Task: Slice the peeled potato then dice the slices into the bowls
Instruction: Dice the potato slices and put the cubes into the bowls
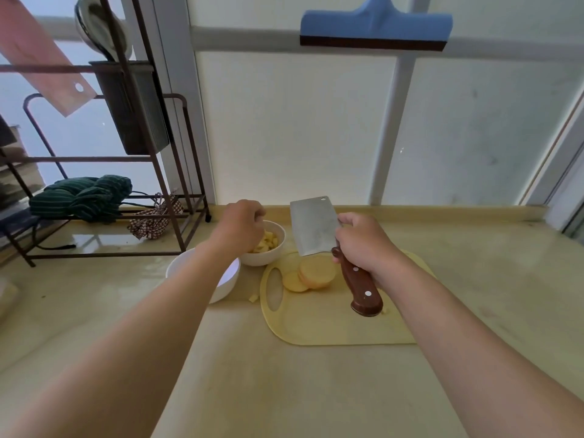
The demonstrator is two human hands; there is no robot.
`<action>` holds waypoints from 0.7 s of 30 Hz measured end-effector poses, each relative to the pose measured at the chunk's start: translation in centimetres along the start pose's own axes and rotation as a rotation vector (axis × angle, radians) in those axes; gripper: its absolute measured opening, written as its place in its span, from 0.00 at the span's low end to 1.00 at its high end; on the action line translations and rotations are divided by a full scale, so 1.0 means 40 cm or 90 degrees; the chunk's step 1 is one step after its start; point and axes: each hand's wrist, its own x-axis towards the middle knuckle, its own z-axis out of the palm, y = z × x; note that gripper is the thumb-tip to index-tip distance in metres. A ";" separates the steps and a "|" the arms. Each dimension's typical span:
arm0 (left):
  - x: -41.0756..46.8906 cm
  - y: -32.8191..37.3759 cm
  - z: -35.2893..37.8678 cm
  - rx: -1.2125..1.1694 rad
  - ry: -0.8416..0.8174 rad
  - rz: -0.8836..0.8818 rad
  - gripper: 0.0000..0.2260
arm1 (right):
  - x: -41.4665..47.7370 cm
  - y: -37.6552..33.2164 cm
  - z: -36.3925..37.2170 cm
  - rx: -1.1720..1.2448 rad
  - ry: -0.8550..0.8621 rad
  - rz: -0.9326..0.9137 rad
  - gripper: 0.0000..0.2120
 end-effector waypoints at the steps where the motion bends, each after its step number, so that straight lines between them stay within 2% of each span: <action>1: -0.007 0.005 -0.003 0.003 -0.003 0.006 0.13 | -0.002 0.003 -0.005 0.004 0.006 0.002 0.18; 9: -0.115 0.146 0.017 -0.069 -0.013 0.101 0.12 | -0.060 0.078 -0.126 0.012 0.064 0.019 0.18; 15: -0.253 0.308 0.121 -0.120 -0.087 0.260 0.10 | -0.133 0.178 -0.293 -0.011 0.151 0.054 0.18; 21: -0.298 0.374 0.245 -0.029 -0.232 0.212 0.19 | -0.180 0.264 -0.363 0.069 0.152 0.083 0.16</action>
